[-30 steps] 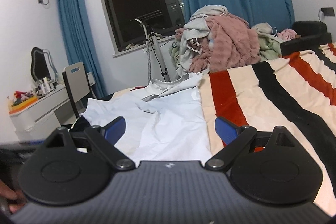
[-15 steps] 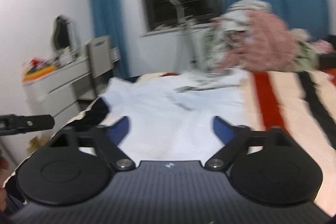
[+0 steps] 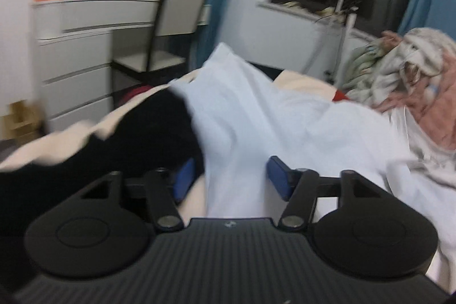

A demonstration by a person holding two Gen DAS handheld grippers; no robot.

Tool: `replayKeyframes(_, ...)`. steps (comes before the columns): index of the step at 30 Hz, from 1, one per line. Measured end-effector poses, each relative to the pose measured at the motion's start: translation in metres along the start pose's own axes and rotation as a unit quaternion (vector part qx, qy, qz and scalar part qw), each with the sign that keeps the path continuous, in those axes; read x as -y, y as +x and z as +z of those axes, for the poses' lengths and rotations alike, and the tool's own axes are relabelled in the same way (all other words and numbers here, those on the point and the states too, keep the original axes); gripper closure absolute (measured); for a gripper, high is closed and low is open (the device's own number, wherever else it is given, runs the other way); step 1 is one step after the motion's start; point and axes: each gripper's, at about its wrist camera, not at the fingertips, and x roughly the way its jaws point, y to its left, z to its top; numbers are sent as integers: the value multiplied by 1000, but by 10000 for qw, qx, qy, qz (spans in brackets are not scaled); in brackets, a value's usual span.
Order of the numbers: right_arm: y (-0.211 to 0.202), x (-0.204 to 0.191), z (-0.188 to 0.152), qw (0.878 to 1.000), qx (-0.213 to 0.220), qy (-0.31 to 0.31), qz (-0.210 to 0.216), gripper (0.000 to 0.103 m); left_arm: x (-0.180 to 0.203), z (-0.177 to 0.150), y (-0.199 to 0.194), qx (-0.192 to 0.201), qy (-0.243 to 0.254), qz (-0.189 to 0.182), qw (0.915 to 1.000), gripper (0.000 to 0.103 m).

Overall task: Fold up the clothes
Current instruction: 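Grasp the T-shirt hem with the right gripper and fold it toward the collar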

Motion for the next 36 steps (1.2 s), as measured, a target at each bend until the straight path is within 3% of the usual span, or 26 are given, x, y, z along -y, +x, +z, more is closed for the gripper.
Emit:
replayKeyframes(2,24,-5,10,9992,107,-43,-376,58,-7,0,11,45,-117,179,9998,0)
replayKeyframes(7,77,-1,37,9966,-81,-171,-808,64,-7,-3,31,93,-37,544,9985,0)
replayKeyframes(9,89,3,46,9958,-163,-299,-848,80,-3,-6,36,128,55,648,9978,0)
replayKeyframes(10,95,4,51,9954,-204,-362,-868,96,-1,-7,38,147,106,692,9974,0)
replayKeyframes(15,61,46,69,9952,340,171,-897,96,12,-10,37,268,311,644,9971,0)
replayKeyframes(21,-6,153,69,9806,1055,1126,-1206,96,29,-16,17,490,540,400,9965,0)
replayKeyframes(26,-31,262,27,9582,918,2207,-1574,96,58,-38,10,423,932,-10,9947,0)
replayKeyframes(30,-20,307,-26,9501,511,2603,-1639,95,78,-56,26,95,1262,-322,9914,0)
replayKeyframes(33,-11,339,-66,9434,193,2858,-1670,93,88,-66,43,-50,1478,-336,9884,0)
replayKeyframes(34,-8,349,-79,9408,86,2942,-1680,88,91,-69,49,-69,1566,-314,9871,0)
replayKeyframes(36,-2,357,-93,9402,-117,3088,-1434,53,96,-73,55,-88,1657,-324,9856,0)
